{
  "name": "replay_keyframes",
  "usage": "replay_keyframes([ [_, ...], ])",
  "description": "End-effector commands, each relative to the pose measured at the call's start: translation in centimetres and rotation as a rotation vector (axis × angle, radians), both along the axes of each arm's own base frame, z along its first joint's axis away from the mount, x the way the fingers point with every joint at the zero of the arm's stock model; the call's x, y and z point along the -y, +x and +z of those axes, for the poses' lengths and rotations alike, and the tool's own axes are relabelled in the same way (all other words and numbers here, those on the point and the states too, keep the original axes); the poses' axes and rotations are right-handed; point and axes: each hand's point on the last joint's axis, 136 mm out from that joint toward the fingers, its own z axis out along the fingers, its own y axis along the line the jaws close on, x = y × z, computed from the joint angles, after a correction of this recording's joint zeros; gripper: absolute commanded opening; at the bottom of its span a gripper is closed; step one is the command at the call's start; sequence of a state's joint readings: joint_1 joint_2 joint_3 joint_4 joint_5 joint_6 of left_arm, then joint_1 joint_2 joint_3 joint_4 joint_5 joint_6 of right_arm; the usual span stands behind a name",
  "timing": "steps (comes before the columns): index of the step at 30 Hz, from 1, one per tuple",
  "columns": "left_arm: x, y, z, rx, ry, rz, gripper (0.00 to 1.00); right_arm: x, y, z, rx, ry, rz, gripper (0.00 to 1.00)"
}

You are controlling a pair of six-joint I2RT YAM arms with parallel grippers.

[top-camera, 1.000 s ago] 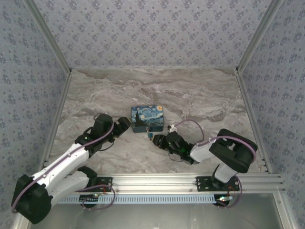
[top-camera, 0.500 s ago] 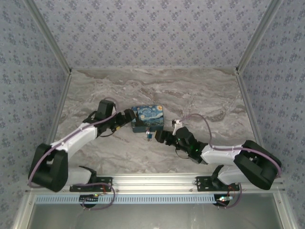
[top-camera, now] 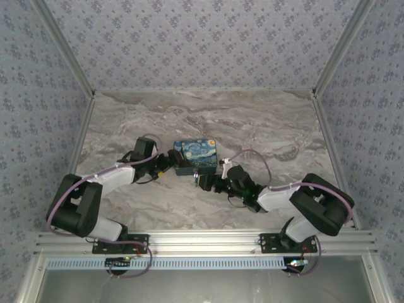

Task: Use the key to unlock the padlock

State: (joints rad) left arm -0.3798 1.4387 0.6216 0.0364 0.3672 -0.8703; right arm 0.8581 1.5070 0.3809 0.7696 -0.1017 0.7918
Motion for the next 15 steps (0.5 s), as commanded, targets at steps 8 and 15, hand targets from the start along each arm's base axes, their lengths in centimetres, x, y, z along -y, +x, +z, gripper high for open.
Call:
replay_keyframes([
  [8,-1.2,-2.3,-2.5,-0.074,0.032,0.034,0.99,-3.5,1.9,0.4,0.055,0.033,0.053,0.73],
  [15,-1.3,-2.5,-2.8,-0.079,0.03,0.036,1.0,-4.4,2.3,0.0,0.066,0.059,0.066,0.71],
])
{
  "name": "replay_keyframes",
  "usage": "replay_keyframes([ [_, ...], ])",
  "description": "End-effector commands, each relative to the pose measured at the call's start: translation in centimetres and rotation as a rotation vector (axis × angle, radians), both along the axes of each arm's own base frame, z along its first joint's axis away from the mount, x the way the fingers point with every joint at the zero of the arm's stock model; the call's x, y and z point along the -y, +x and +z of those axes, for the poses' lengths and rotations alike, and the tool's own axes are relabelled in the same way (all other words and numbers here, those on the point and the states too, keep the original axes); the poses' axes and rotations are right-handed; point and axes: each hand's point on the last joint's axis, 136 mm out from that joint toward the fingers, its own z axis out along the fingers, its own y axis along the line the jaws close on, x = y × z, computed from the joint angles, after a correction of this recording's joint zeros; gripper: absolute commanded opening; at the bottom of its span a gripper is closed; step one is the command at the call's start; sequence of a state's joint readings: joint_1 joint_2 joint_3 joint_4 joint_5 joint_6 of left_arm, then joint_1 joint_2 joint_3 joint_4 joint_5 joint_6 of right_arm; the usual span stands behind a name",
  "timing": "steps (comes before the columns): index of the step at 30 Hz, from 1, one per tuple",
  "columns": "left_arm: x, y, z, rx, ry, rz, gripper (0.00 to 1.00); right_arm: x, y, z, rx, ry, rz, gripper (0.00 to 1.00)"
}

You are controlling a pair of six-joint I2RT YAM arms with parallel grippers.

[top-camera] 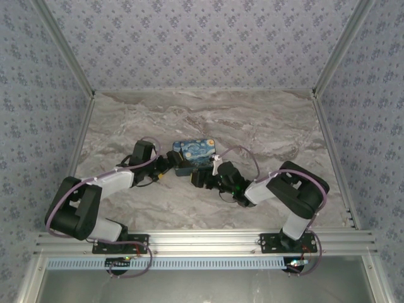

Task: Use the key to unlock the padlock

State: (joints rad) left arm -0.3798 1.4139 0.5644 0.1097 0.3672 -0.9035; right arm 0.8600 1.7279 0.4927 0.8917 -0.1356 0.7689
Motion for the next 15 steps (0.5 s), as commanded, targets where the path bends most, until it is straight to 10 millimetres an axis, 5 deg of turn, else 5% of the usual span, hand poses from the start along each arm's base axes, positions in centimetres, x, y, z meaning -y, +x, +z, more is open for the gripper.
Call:
replay_keyframes([
  [1,-1.1,-2.2,-2.7,-0.1,0.056,0.012,1.0,-1.3,0.3,1.4,0.049,0.049,0.028,0.71],
  [15,-0.8,-2.2,-2.5,-0.094,0.043,0.013,1.0,-2.3,0.8,1.6,0.05,0.145,0.057,0.7],
])
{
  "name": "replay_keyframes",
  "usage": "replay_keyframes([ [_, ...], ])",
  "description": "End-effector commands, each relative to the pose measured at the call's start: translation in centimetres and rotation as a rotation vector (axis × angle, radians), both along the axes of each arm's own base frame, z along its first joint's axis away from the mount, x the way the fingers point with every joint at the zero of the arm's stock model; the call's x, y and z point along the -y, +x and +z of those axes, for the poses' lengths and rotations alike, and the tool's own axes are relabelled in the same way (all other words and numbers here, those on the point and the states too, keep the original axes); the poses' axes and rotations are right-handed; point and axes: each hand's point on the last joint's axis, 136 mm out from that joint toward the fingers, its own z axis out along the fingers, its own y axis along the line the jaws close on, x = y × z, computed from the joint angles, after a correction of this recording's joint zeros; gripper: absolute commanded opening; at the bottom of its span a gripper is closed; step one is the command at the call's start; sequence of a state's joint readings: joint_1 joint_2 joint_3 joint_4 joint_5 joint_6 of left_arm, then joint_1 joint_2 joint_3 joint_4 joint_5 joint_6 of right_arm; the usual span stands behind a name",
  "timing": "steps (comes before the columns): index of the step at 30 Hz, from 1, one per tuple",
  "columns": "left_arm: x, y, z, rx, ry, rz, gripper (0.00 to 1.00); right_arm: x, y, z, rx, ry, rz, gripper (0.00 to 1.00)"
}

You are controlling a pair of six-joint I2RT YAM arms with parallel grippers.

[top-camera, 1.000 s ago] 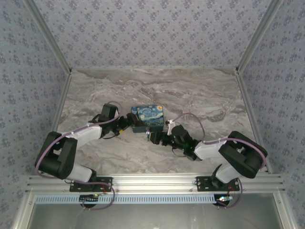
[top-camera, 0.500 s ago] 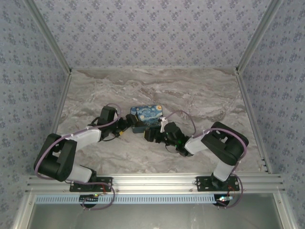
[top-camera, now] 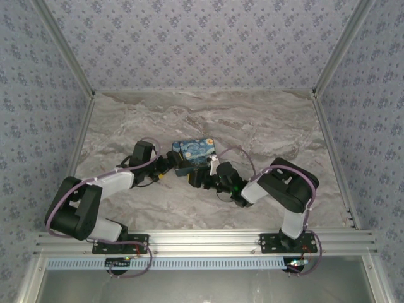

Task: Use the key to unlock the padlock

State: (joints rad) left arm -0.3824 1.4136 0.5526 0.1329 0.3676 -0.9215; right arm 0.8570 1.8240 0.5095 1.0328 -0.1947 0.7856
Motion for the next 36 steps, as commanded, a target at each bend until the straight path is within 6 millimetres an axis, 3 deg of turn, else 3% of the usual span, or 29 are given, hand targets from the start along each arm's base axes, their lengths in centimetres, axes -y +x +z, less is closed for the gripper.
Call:
replay_keyframes([
  [1,-0.9,-2.1,-2.4,-0.093,0.055,0.004,0.99,-0.8,0.7,1.8,0.04,0.084,0.012,0.7],
  [23,-0.9,-2.3,-2.5,-0.095,0.062,0.004,0.99,0.8,0.0,1.7,0.051,0.087,-0.001,0.47],
  [29,-0.9,-2.3,-2.5,-0.096,0.06,0.002,1.0,1.1,0.1,1.3,0.039,0.073,-0.018,0.36],
  [36,-0.9,-2.4,-2.5,-0.096,0.065,0.0,0.99,1.6,0.5,0.3,0.004,0.039,-0.06,0.14],
])
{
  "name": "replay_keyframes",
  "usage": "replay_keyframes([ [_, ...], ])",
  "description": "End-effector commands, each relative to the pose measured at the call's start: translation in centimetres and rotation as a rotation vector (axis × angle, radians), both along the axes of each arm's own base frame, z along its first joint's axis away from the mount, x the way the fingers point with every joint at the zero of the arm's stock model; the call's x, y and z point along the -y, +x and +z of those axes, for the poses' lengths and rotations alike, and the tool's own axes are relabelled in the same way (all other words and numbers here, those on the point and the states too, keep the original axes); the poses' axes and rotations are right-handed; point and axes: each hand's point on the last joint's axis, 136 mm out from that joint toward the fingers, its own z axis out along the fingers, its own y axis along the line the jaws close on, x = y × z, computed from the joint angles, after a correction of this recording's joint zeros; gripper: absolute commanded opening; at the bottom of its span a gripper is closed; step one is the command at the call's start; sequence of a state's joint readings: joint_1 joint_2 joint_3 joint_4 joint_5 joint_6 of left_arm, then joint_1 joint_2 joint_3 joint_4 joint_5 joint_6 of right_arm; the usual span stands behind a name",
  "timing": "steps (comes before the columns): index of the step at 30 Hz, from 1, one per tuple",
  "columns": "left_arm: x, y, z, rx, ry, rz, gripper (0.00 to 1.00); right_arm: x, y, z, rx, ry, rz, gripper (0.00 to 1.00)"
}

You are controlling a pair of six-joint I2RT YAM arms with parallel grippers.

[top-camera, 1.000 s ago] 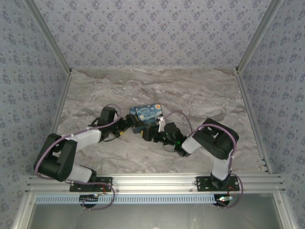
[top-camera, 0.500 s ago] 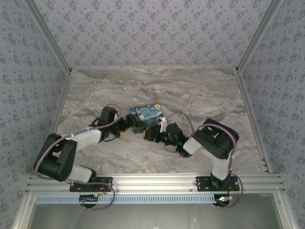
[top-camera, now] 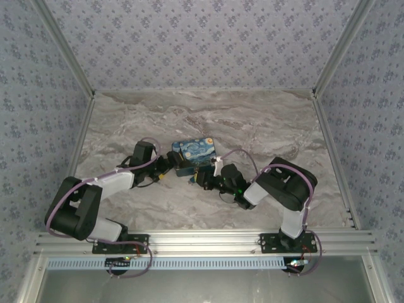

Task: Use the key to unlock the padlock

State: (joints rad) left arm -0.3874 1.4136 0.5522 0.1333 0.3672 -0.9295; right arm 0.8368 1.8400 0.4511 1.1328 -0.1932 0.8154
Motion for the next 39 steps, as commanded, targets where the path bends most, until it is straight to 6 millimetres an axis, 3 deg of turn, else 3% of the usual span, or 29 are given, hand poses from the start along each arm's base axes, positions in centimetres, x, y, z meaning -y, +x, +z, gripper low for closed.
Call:
replay_keyframes([
  [1,-1.1,-2.3,-2.5,-0.091,0.068,-0.001,0.99,0.4,0.4,0.5,0.006,0.002,-0.034,0.12],
  [11,-1.1,-2.4,-2.4,-0.091,0.072,0.0,0.99,0.9,0.6,0.4,0.004,0.004,-0.061,0.07],
  [30,-1.4,-2.8,-3.5,-0.11,0.091,-0.003,0.99,2.9,1.8,3.2,0.051,0.039,-0.125,0.07],
  [39,-1.1,-2.1,-2.8,-0.095,0.08,-0.003,1.0,5.2,-0.2,2.9,0.044,-0.076,-0.115,0.06],
])
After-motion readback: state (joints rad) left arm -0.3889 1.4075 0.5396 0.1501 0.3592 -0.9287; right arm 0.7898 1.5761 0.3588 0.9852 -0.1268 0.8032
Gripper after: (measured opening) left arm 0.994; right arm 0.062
